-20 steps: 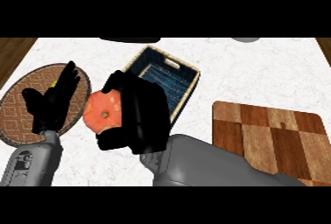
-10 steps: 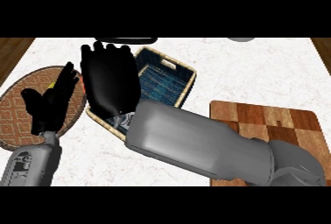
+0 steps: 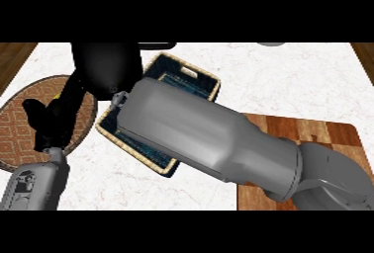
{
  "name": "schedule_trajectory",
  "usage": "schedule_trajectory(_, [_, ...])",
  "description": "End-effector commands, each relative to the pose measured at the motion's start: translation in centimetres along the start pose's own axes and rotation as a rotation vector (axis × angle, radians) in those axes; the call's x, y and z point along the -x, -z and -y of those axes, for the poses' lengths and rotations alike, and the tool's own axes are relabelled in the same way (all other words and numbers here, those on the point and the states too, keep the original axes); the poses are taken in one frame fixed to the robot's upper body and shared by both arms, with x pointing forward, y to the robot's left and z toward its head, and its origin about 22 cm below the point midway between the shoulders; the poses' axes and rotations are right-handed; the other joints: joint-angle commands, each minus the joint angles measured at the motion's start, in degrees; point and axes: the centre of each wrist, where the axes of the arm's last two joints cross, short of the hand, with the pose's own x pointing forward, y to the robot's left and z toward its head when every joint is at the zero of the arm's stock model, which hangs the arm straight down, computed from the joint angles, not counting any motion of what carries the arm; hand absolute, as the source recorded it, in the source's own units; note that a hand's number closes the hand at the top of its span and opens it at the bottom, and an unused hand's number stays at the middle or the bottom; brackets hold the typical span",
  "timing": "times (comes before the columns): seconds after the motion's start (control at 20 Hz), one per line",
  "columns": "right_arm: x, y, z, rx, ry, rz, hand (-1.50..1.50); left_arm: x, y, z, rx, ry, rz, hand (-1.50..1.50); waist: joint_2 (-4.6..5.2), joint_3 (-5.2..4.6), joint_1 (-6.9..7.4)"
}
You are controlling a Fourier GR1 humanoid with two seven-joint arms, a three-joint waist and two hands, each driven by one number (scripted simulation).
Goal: Pick the squash from the cutting board and place it in the basket
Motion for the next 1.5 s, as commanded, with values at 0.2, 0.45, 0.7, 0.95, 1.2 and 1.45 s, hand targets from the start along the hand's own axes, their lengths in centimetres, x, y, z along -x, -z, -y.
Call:
schedule_trajectory(0.2, [1.1,1.2,-1.1,-0.231,-0.099,-0.082,1.5,1.5,-0.8,0.8,0.005,0.01,-0.007,0.0,0.15,-0.03,0.36])
schedule_trajectory(0.45, [1.6,1.1,-2.1,-0.257,-0.101,-0.083,1.5,-0.3,0.1,0.6,0.015,-0.016,0.006,0.0,0.33,-0.04,1.2])
schedule_trajectory(0.7, [3.3,0.8,-4.2,-0.246,-0.094,-0.067,1.5,0.7,0.4,-0.8,0.009,-0.007,0.024,0.0,0.32,-0.01,0.2])
schedule_trajectory(0.95, [2.8,1.1,-3.7,-0.264,-0.126,-0.077,1.5,0.6,0.1,1.1,0.016,-0.006,0.011,0.0,0.25,0.0,0.55])
schedule_trajectory(1.2, [3.8,1.3,-4.5,-0.267,-0.172,-0.076,1.5,-1.4,1.2,0.3,0.006,0.005,0.012,0.0,0.29,0.03,0.33])
schedule_trajectory(1.45, [5.1,1.3,-5.6,-0.313,-0.199,-0.082,1.5,0.3,-0.9,0.8,0.017,-0.01,-0.002,0.0,0.09,0.06,0.1])
